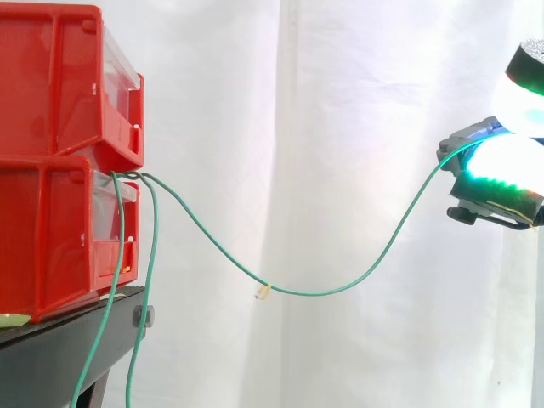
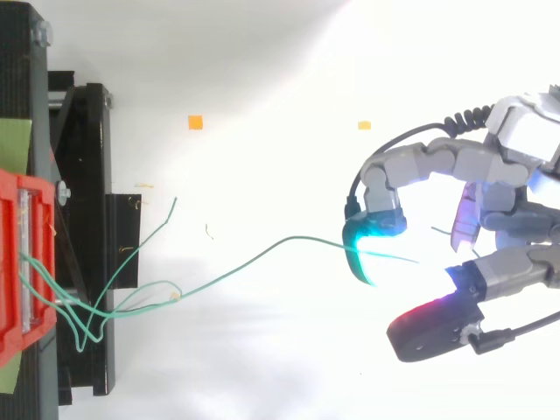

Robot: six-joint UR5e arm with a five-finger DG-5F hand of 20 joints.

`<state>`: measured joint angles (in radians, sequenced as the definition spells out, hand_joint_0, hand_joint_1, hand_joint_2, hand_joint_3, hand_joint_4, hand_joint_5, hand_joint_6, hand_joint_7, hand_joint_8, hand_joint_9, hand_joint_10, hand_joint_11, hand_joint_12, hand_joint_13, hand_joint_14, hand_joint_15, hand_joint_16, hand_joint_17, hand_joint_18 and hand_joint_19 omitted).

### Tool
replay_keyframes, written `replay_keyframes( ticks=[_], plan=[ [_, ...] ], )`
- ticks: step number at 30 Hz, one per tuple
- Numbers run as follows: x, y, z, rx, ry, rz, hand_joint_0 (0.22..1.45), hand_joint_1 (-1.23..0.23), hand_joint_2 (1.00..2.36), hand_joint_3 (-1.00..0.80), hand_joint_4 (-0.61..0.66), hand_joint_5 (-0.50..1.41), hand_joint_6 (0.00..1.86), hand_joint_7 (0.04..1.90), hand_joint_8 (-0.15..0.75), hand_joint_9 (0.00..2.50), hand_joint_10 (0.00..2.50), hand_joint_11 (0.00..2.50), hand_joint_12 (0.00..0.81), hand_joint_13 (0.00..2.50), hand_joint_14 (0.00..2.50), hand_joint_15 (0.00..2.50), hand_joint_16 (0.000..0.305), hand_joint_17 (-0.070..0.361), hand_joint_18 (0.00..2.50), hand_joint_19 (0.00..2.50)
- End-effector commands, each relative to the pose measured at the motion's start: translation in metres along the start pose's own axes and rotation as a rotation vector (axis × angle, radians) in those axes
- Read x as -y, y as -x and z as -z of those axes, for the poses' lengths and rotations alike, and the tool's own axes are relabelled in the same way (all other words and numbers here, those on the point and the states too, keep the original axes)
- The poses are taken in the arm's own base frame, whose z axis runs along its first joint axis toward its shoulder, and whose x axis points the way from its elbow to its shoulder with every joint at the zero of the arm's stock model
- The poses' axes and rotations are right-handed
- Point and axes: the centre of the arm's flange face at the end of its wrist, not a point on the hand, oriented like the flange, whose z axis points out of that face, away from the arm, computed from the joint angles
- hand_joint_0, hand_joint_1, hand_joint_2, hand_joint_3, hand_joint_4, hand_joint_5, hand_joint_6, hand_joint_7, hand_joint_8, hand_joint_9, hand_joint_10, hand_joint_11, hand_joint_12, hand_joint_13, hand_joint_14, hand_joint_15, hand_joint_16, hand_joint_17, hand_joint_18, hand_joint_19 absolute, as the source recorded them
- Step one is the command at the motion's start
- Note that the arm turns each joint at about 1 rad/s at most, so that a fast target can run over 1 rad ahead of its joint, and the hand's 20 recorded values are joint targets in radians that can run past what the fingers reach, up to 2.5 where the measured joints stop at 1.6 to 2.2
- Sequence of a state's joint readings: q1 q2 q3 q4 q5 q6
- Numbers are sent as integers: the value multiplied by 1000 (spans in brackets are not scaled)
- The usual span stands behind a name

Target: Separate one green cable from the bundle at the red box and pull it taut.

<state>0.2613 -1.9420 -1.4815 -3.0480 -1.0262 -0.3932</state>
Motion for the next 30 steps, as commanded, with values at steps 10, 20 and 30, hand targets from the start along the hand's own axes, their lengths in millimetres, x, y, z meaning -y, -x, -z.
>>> replay_keyframes(
  ticks=[10, 20, 30],
  plan=[
    [1, 0, 0, 0, -2, 3, 462, -505, 1000, -500, 64, 144, 501, 1413, 62, 2500, 2500, 362, 463, 2500, 30, 1466, 56, 126, 1797, 110],
    [0, 0, 0, 1, 1, 2, 457, -512, 1000, -500, 72, 145, 501, 1416, 63, 2500, 2500, 357, 461, 2500, 29, 1466, 56, 127, 1812, 110],
    [0, 0, 0, 0, -1, 3, 416, -484, 1000, -500, 92, 147, 502, 1413, 83, 2500, 2500, 372, 483, 2500, 31, 1446, 60, 135, 1882, 71]
  ],
)
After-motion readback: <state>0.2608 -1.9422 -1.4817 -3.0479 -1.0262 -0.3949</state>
